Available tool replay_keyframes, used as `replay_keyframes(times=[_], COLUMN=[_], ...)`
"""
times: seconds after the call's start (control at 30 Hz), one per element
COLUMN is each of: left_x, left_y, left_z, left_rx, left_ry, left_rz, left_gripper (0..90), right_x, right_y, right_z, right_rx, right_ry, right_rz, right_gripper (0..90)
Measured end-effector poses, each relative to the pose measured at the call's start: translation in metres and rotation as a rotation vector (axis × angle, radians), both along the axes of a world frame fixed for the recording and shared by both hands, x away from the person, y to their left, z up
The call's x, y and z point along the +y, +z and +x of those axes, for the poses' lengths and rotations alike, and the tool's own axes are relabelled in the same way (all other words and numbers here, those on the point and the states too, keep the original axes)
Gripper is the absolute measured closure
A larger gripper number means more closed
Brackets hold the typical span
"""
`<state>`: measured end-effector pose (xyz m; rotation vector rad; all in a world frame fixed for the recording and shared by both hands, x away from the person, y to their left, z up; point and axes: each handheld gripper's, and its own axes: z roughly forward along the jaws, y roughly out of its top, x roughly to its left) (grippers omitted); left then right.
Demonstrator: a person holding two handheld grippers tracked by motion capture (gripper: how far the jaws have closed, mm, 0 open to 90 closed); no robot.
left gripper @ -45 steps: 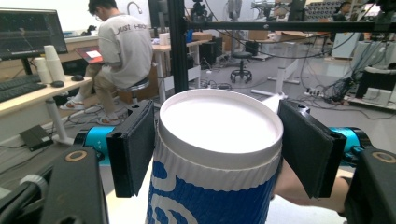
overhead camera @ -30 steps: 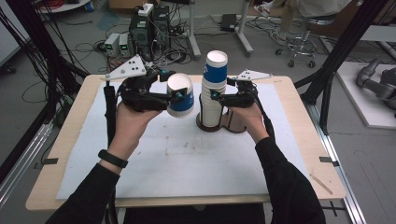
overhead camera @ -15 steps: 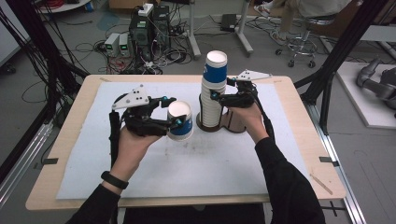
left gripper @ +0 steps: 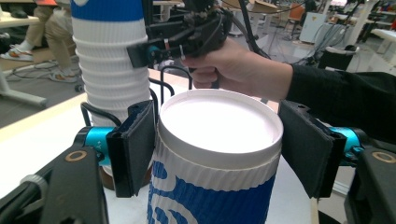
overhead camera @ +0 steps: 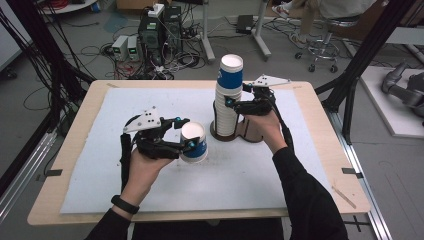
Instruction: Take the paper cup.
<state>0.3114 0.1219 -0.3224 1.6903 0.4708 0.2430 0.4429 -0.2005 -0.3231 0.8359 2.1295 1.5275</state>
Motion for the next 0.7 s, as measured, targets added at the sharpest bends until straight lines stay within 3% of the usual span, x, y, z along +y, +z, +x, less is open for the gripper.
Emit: replay_keyframes(times=[0.17,0.7], left_x=[0.005,0.01], left_y=[-0.008,-0.015], left_z=[0.002,0.006], left_rx=[0.017,0.027], left_ry=[0.01,0.019], left_rz=[-0.009,-0.006], left_gripper=[29.8,29.8], right_x=[0.0,-0.006], right_y=[0.0,0.008], right_z=[0.0,-0.009], right_rx=[-0.003,-0.004], right_ry=[-0.001,-0.002], right_rz=[-0.001,0.011], right_gripper=[16.0,15.8])
